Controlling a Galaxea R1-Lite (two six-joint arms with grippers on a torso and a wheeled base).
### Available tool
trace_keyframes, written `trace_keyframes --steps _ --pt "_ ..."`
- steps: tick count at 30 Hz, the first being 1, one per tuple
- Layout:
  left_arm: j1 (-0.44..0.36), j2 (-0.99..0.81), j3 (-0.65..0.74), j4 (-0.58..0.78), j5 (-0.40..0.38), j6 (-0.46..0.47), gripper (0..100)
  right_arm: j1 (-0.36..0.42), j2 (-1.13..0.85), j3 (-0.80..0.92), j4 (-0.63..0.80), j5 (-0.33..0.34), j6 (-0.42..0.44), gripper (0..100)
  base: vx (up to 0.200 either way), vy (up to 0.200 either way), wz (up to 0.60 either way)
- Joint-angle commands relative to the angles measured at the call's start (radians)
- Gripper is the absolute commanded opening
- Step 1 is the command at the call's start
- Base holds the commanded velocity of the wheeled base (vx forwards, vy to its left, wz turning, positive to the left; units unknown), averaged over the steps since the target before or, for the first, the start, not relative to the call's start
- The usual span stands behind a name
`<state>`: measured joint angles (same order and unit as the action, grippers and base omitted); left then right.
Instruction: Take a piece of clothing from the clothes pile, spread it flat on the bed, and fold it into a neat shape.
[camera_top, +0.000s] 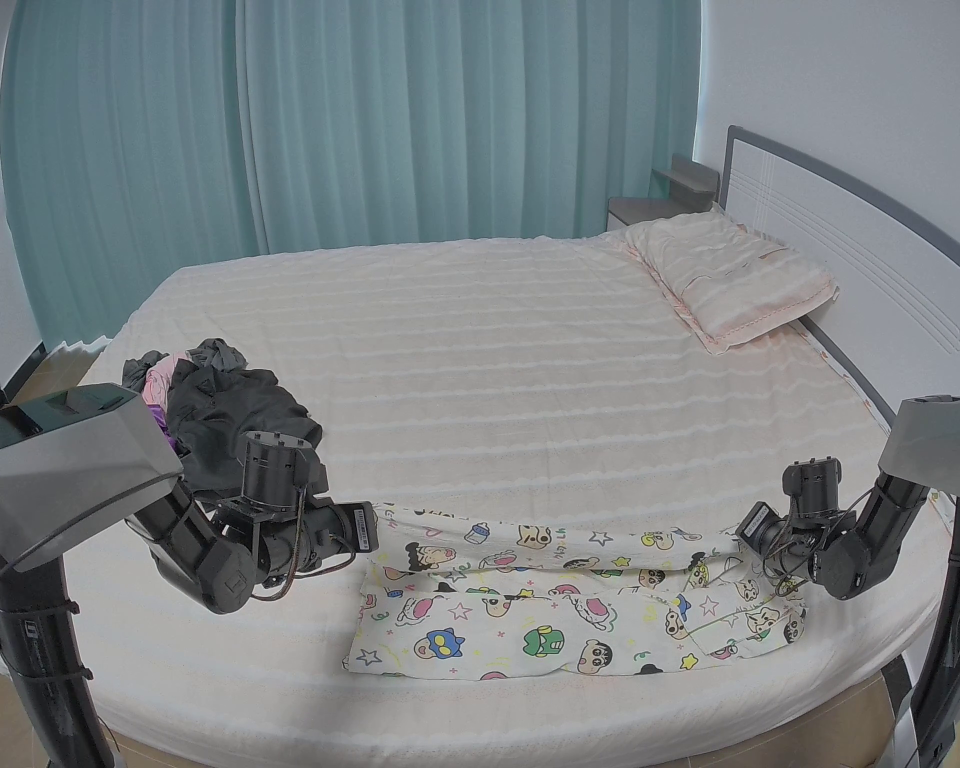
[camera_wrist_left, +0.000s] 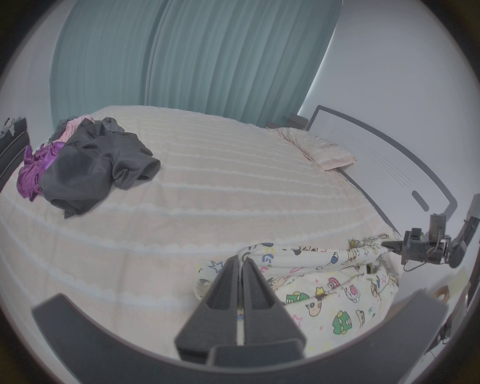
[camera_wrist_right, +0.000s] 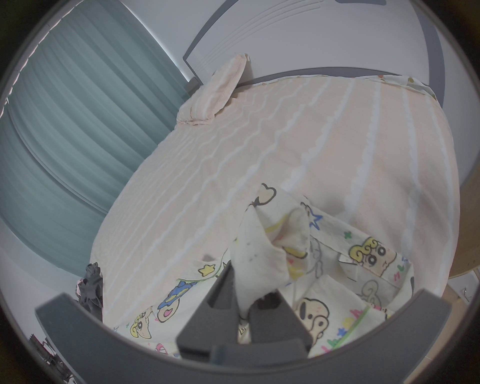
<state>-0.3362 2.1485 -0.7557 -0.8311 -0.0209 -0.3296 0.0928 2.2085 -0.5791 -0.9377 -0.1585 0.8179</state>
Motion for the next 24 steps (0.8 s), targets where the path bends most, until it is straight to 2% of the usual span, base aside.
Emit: trace_keyframes --steps 1,15,19,24 --pt "0.002 0.033 -0.040 0.003 0.015 0.000 0 -0.001 -0.016 -0.031 -0.001 0.001 0.003 0 0.000 0.000 0.00" --pt "0.006 0.080 -0.129 0.000 0.090 -0.009 0 -0.001 -0.009 -0.162 0.019 -0.004 0.000 0 0.000 0.000 0.00" --pt "0.005 0.082 -0.152 -0.005 0.110 -0.011 0 -0.001 -0.013 -0.203 0.100 -0.004 0.001 0 0.000 0.000 0.00" --pt "0.002 0.090 -0.182 -0.008 0.136 -0.011 0 -0.004 -0.010 -0.194 0.105 -0.006 0.000 0 0.000 0.000 0.00"
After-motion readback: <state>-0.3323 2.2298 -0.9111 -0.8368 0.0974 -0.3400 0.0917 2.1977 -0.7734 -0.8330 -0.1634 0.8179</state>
